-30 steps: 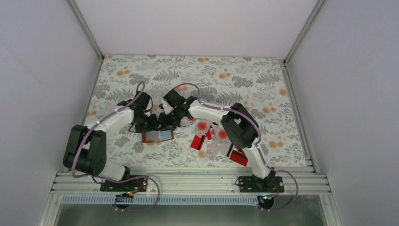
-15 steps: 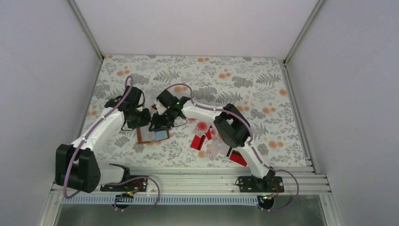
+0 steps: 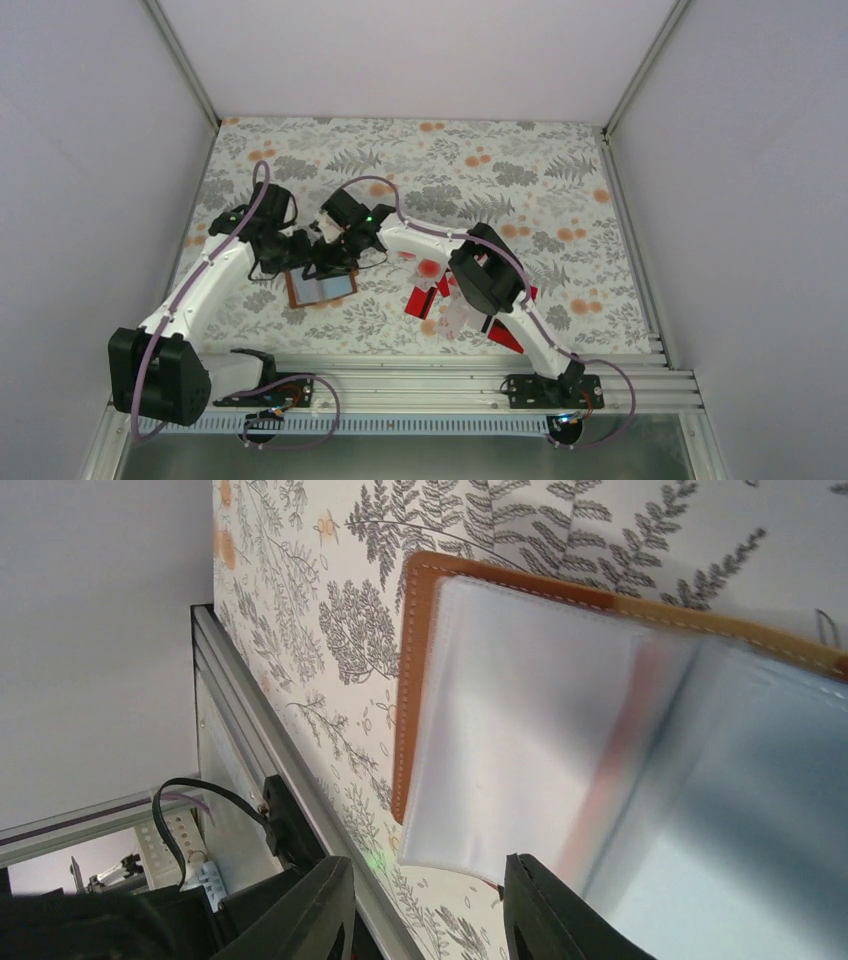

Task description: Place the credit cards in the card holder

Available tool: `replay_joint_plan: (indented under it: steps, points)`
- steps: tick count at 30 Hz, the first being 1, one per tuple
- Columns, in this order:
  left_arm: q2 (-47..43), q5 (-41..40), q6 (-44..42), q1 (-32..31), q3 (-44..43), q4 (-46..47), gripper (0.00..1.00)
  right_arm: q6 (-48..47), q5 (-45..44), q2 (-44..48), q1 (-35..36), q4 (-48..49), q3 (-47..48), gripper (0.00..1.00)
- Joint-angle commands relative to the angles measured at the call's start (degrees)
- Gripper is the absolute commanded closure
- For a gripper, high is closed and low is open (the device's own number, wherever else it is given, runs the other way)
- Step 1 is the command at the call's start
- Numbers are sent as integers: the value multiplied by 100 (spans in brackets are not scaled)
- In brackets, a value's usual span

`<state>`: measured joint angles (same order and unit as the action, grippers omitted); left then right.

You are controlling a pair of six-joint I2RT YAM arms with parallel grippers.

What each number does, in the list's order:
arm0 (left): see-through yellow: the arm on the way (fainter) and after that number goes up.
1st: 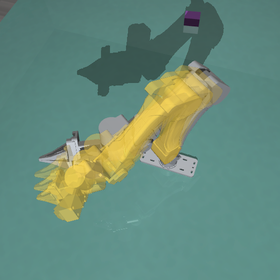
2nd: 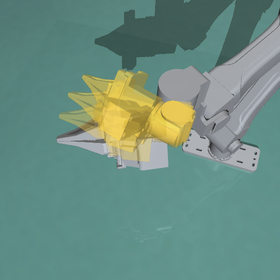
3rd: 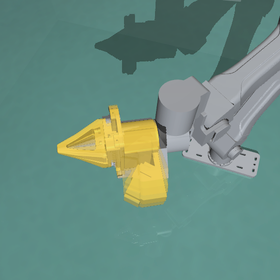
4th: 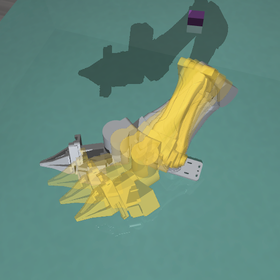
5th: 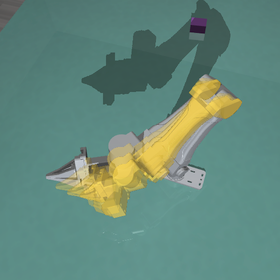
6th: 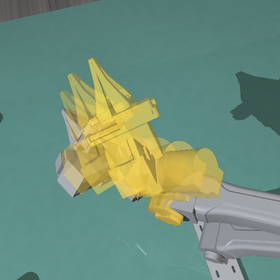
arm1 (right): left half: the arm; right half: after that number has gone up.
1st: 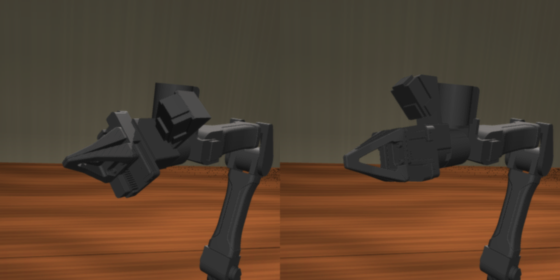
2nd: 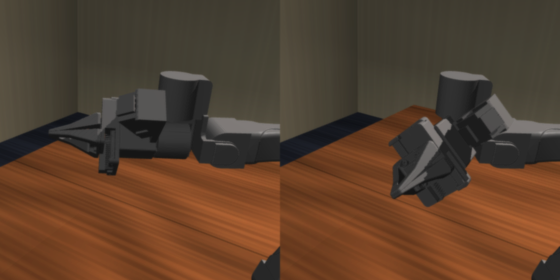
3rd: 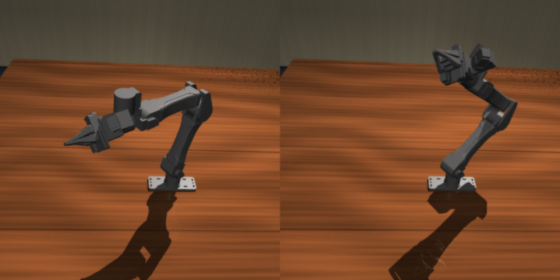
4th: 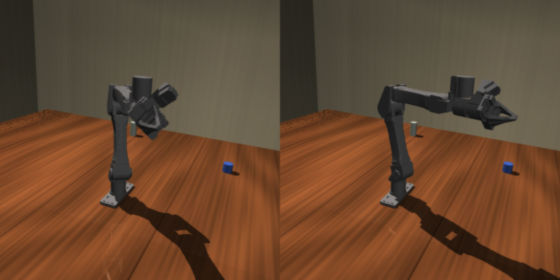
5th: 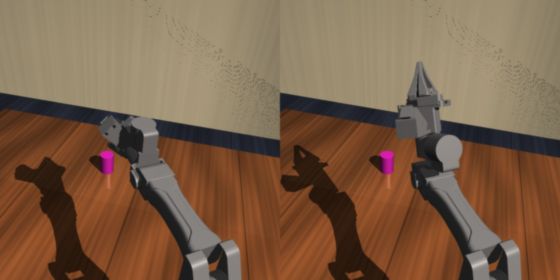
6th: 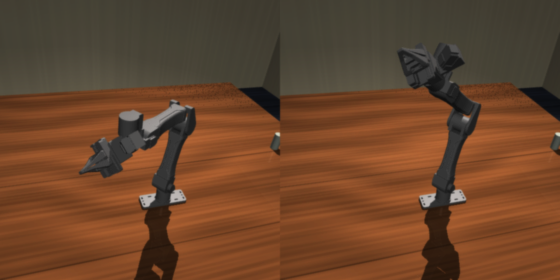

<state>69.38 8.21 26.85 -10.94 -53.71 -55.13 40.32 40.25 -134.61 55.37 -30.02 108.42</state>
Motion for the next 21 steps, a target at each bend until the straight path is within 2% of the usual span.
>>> replay_joint_plan:
  steps: [1, 9, 14, 17, 21]
  points:
    - [-172, -30, -98, 62, -45, -105, 97, -89, 296, -312, 167, -59, 390, 61]
    - [-341, -206, -147, 127, 13, -206, 97, -108, 95, -223, 181, -145, 502, 61]
    - [-477, -167, -166, 136, 40, -162, 97, -374, -246, 117, 155, -539, 494, 61]
    - [-623, -72, -196, 139, 30, -40, 91, -563, -622, 471, 92, -737, 331, 62]
    - [-691, 59, -278, 138, -20, 137, 81, -706, -1109, 1282, -99, -875, -352, 62]
